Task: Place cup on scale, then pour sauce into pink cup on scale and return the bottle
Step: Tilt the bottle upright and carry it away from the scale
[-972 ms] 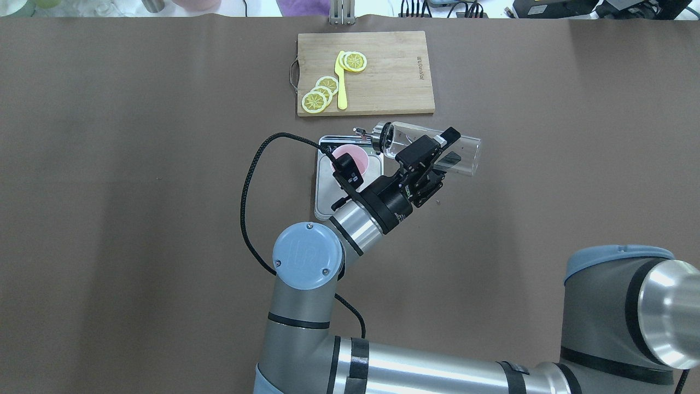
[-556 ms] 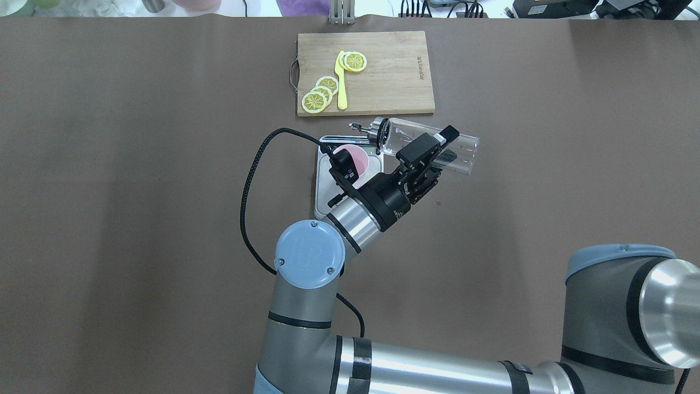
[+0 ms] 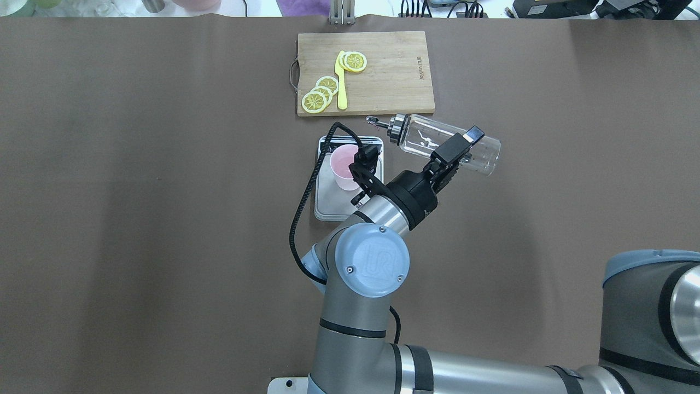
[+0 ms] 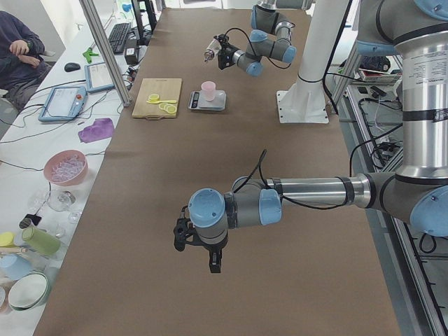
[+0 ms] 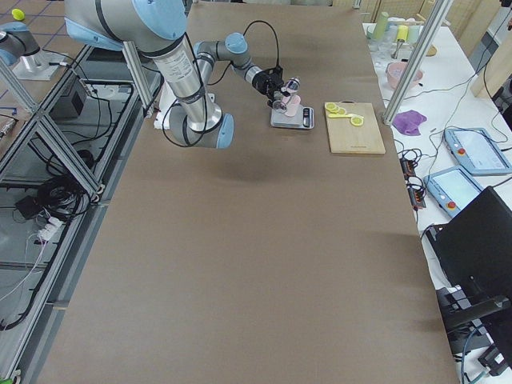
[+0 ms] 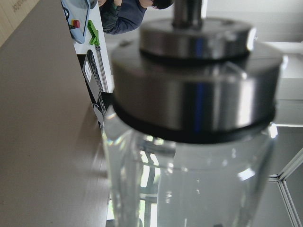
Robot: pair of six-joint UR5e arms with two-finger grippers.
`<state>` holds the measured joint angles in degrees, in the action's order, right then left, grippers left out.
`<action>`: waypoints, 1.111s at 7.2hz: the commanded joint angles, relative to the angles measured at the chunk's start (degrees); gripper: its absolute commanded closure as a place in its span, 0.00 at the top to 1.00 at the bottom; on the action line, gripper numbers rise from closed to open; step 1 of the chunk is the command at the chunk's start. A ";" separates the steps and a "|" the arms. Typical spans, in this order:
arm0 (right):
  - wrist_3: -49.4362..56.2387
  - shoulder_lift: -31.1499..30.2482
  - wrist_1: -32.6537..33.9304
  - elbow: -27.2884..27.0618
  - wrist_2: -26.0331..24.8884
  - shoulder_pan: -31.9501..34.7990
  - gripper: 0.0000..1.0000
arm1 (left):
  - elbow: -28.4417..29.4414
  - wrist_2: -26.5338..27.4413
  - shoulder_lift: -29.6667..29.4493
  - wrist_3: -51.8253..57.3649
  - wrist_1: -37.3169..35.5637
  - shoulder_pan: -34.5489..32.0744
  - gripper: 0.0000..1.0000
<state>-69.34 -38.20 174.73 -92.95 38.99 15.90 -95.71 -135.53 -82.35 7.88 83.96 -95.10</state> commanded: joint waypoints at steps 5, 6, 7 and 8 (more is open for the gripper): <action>19.36 -17.85 -33.15 -22.78 -0.23 5.17 0.00 | -0.26 0.00 0.09 0.03 1.82 0.09 0.98; 23.24 -21.79 -41.06 -24.37 1.25 7.02 0.00 | -0.35 0.00 0.09 0.03 2.52 0.00 0.98; 27.02 -25.22 -51.23 -25.34 3.79 8.77 0.00 | -0.35 0.00 0.00 0.03 3.22 0.00 0.98; 31.93 -28.65 -62.82 -25.26 8.17 10.36 0.00 | -0.35 0.00 0.00 -0.06 3.49 0.00 0.98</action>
<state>-43.30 -62.34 125.85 -117.58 42.69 24.10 -96.04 -135.53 -82.31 7.89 86.89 -95.09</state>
